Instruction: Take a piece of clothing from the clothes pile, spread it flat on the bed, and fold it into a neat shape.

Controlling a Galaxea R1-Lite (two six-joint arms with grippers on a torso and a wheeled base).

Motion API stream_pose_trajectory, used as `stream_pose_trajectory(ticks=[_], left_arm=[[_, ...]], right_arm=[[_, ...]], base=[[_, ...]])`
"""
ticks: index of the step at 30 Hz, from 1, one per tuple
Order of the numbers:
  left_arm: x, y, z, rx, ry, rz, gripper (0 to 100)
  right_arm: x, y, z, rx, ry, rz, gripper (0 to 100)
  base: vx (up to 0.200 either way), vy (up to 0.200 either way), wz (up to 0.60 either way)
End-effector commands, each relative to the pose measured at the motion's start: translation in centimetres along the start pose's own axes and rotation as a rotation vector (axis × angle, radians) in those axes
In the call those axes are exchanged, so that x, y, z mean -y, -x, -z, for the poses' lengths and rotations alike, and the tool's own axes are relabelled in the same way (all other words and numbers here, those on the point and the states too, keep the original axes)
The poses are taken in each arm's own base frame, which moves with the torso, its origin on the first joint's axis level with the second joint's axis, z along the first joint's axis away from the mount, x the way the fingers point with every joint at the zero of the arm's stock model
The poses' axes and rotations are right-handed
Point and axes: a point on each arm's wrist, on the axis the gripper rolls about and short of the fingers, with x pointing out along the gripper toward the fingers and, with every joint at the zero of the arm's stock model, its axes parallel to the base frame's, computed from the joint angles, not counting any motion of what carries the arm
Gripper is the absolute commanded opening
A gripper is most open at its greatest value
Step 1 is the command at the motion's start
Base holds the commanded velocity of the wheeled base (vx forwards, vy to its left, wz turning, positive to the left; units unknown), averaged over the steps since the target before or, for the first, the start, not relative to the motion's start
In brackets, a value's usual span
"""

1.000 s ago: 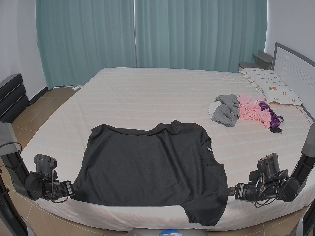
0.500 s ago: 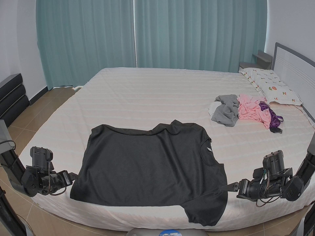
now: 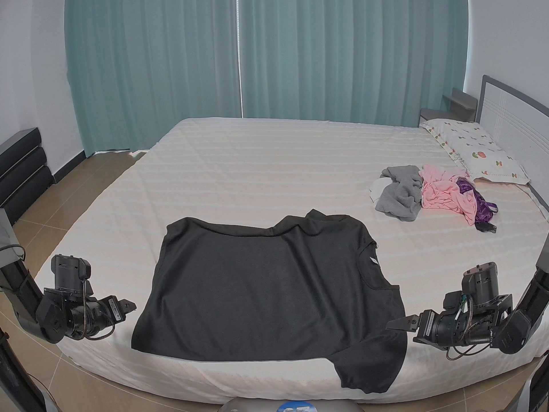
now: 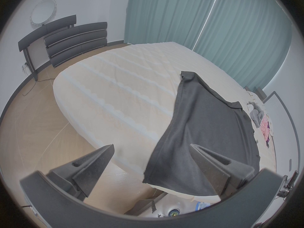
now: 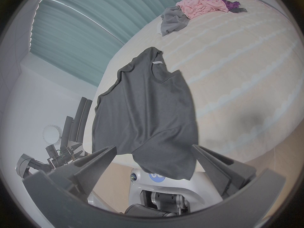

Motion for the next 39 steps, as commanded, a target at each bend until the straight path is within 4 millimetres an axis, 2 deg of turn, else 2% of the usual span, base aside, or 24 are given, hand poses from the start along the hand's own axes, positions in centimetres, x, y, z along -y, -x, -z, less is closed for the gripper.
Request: stream_pose_trajectory(ticks=[1, 18, 24, 39], left_arm=[[0.02, -0.01, -0.03, 0.002, 0.000, 0.000, 100], [0.46, -0.18, -0.27, 0.011, 0.027, 0.012, 100], [0.50, -0.05, -0.28, 0.013, 0.030, 0.016, 100], [0.80, 0.04, -0.68, 0.012, 0.056, 0.064, 100]], right_arm=[[0.17, -0.05, 0.23, -0.009, -0.010, 0.008, 100], [0.10, 0.05, 0.19, -0.005, -0.014, 0.003, 100], [0.08, 0.08, 0.18, -0.003, -0.012, 0.003, 100], [0.08, -0.03, 0.14, -0.006, -0.013, 0.002, 100]], base=[[0.000, 0.000, 0.00], [0.000, 0.000, 0.00], [0.200, 0.000, 0.00], [0.000, 0.000, 0.00]])
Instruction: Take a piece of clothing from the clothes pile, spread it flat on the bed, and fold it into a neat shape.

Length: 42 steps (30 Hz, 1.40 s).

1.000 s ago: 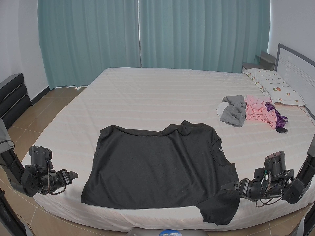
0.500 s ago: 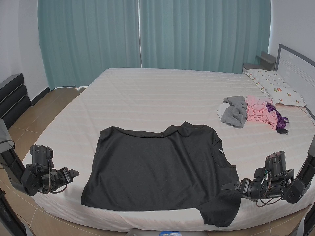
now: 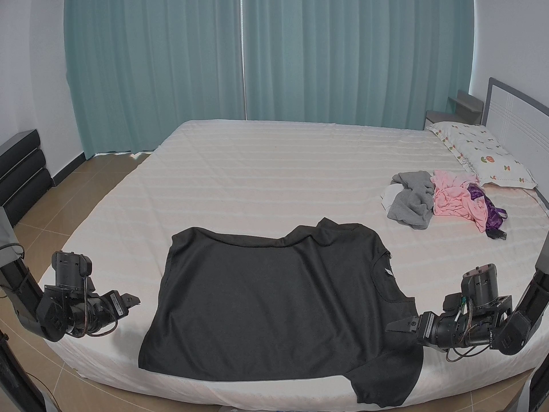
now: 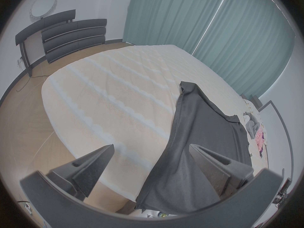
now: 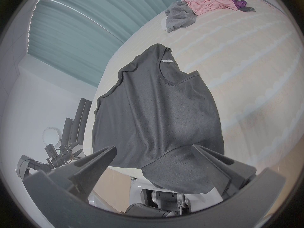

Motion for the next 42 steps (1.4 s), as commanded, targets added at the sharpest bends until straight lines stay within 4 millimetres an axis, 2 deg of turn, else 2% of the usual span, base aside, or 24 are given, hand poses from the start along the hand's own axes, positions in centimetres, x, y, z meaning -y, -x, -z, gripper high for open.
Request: stream_pose_trajectory(ticks=[1, 7, 10, 12, 16, 18, 22, 23, 24, 28, 34, 37, 42], left_arm=[[0.2, -0.1, -0.3, 0.010, 0.000, 0.007, 100], [1.6, -1.2, -2.6, 0.073, -0.002, 0.047, 100], [2.4, -2.2, -3.1, 0.072, -0.010, 0.068, 100], [3.9, -4.2, -4.0, 0.081, 0.001, 0.100, 100], [5.5, -6.9, -5.2, 0.101, -0.002, 0.128, 100], [7.1, -9.3, -5.9, 0.110, -0.017, 0.153, 100], [9.5, -12.5, -7.6, 0.132, -0.030, 0.188, 100], [9.5, -12.7, -7.7, 0.133, -0.030, 0.188, 100], [10.5, -14.1, -8.2, 0.144, -0.036, 0.203, 100], [12.4, -17.0, -8.8, 0.161, -0.024, 0.226, 100], [13.6, -20.5, -9.0, 0.196, -0.017, 0.227, 100], [13.4, -22.3, -8.6, 0.205, -0.017, 0.213, 100], [13.4, -23.8, -9.4, 0.266, -0.002, 0.183, 100]], right_arm=[[0.0, 0.0, -0.1, 0.003, 0.000, -0.002, 100], [-0.2, 0.0, -0.2, 0.011, 0.003, -0.007, 100], [-0.1, 0.0, -0.2, 0.010, 0.003, -0.006, 100], [-0.1, 0.0, -0.1, 0.003, 0.001, -0.003, 100], [-0.1, 0.1, -0.1, 0.012, 0.002, -0.008, 100], [-0.2, 0.1, -0.2, 0.019, 0.004, -0.011, 100], [-0.1, 0.0, -0.1, 0.016, 0.004, -0.010, 100], [-0.1, 0.0, -0.1, 0.017, 0.005, -0.011, 100], [0.0, -0.1, -0.1, 0.011, 0.003, -0.008, 100], [0.0, -0.1, 0.0, 0.009, 0.004, -0.006, 100], [0.0, -0.2, 0.1, 0.006, 0.007, -0.008, 100], [0.0, -0.2, 0.0, 0.006, 0.005, -0.007, 100], [0.0, -0.2, 0.0, 0.006, 0.005, -0.007, 100]], base=[[0.000, 0.000, 0.00], [0.000, 0.000, 0.00], [0.000, 0.000, 0.00], [0.000, 0.000, 0.00], [0.000, 0.000, 0.00], [0.000, 0.000, 0.00], [0.000, 0.000, 0.00], [0.000, 0.000, 0.00], [0.000, 0.000, 0.00], [0.000, 0.000, 0.00], [0.000, 0.000, 0.00], [0.000, 0.000, 0.00], [0.000, 0.000, 0.00]])
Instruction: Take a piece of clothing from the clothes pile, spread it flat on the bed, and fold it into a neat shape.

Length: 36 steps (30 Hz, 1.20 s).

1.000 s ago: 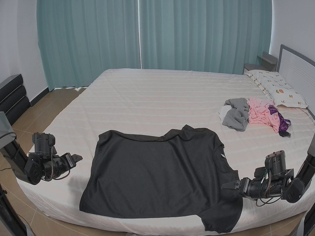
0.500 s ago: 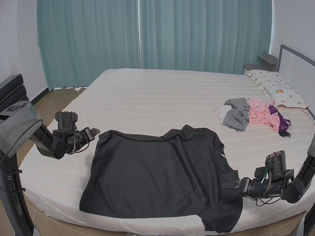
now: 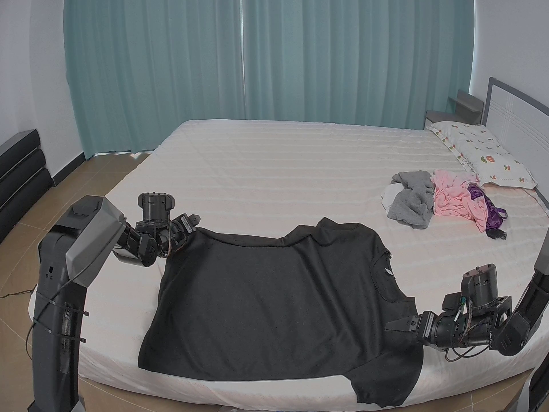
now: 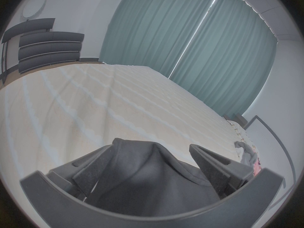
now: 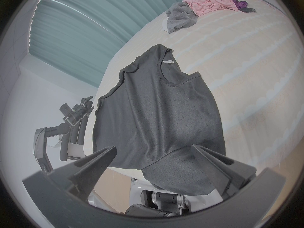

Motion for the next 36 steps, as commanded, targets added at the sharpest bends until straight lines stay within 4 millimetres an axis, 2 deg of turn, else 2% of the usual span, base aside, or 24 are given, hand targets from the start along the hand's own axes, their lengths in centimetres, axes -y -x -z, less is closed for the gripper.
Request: stream_pose_trajectory(ticks=[1, 13, 15, 16, 22, 23, 26, 29, 36], left_arm=[[-1.6, -3.2, 2.4, -0.003, -0.001, -0.052, 100], [-1.8, -3.3, 2.3, -0.010, 0.001, -0.064, 100], [-1.5, -3.4, 1.7, 0.010, 0.003, -0.053, 100], [-1.4, -3.4, 1.5, 0.018, 0.004, -0.051, 0], [-2.4, -3.4, 0.2, 0.052, 0.017, -0.078, 0], [-2.6, -3.3, -0.7, 0.079, 0.024, -0.083, 0], [-2.7, -3.3, -1.5, 0.102, 0.026, -0.101, 0], [-2.4, -3.3, -2.7, 0.117, 0.029, -0.114, 0], [-2.0, -3.3, -3.4, 0.141, 0.029, -0.118, 0]], right_arm=[[0.0, -0.1, 0.1, -0.005, -0.001, 0.003, 100], [0.0, -0.1, 0.1, -0.010, -0.001, 0.002, 100], [0.0, -0.1, 0.2, -0.011, 0.001, 0.000, 100], [-0.1, -0.1, 0.2, -0.007, 0.005, -0.002, 100], [-0.6, -0.7, -0.9, 0.015, 0.002, -0.025, 100], [-0.7, -1.6, -1.1, 0.008, -0.023, -0.024, 100], [-1.3, -2.8, -1.8, 0.019, -0.027, -0.040, 100], [-1.7, -4.9, -4.4, 0.073, -0.048, -0.058, 100], [-1.9, -9.2, -8.9, 0.179, -0.062, -0.044, 100]], base=[[0.000, 0.000, 0.00], [0.000, 0.000, 0.00], [0.000, 0.000, 0.00], [0.000, 0.000, 0.00], [0.000, 0.000, 0.00], [0.000, 0.000, 0.00], [0.000, 0.000, 0.00], [0.000, 0.000, 0.00], [0.000, 0.000, 0.00]])
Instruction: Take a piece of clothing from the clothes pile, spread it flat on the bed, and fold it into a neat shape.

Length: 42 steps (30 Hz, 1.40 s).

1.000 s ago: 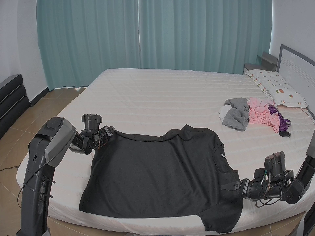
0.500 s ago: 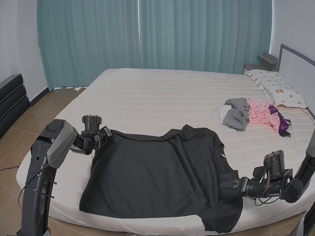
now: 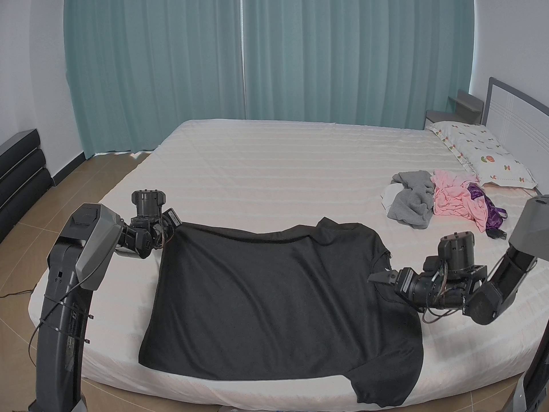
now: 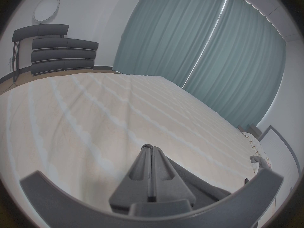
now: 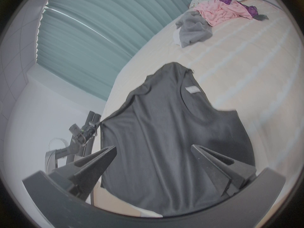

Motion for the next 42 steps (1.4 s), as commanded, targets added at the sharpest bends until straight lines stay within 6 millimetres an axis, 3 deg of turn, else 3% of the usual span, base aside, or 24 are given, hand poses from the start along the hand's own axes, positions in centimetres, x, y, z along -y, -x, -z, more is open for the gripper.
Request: stream_pose_trajectory(ticks=[1, 2, 6, 8, 14, 23, 30, 42], left_arm=[[0.6, 0.2, -1.4, 0.040, 0.006, 0.000, 0], [0.8, 0.4, -1.6, 0.043, 0.006, 0.002, 0], [0.7, 0.4, -1.1, 0.030, 0.003, -0.005, 0], [0.8, 0.4, -1.1, 0.039, 0.003, -0.019, 0], [0.9, 0.7, -1.5, 0.047, 0.004, -0.025, 0], [0.8, 0.8, -1.3, 0.024, 0.001, -0.040, 0], [0.6, 1.2, -0.8, 0.001, -0.002, -0.052, 0], [0.4, 1.1, -0.5, -0.008, -0.002, -0.057, 0]], right_arm=[[1.4, -4.6, -2.3, 0.041, -0.033, 0.047, 100], [1.2, -5.7, -3.8, 0.074, -0.032, 0.037, 100], [1.1, -7.5, -5.7, 0.098, -0.040, 0.037, 100], [1.2, -9.4, -7.3, 0.124, -0.047, 0.067, 100], [0.8, -11.2, -9.3, 0.156, -0.048, 0.091, 100], [2.1, -14.5, -11.6, 0.228, -0.054, 0.152, 100], [2.4, -16.1, -12.7, 0.230, -0.060, 0.164, 100], [1.3, -16.3, -14.0, 0.276, -0.009, 0.129, 100]], base=[[0.000, 0.000, 0.00], [0.000, 0.000, 0.00], [0.000, 0.000, 0.00], [0.000, 0.000, 0.00], [0.000, 0.000, 0.00], [0.000, 0.000, 0.00], [0.000, 0.000, 0.00], [0.000, 0.000, 0.00]])
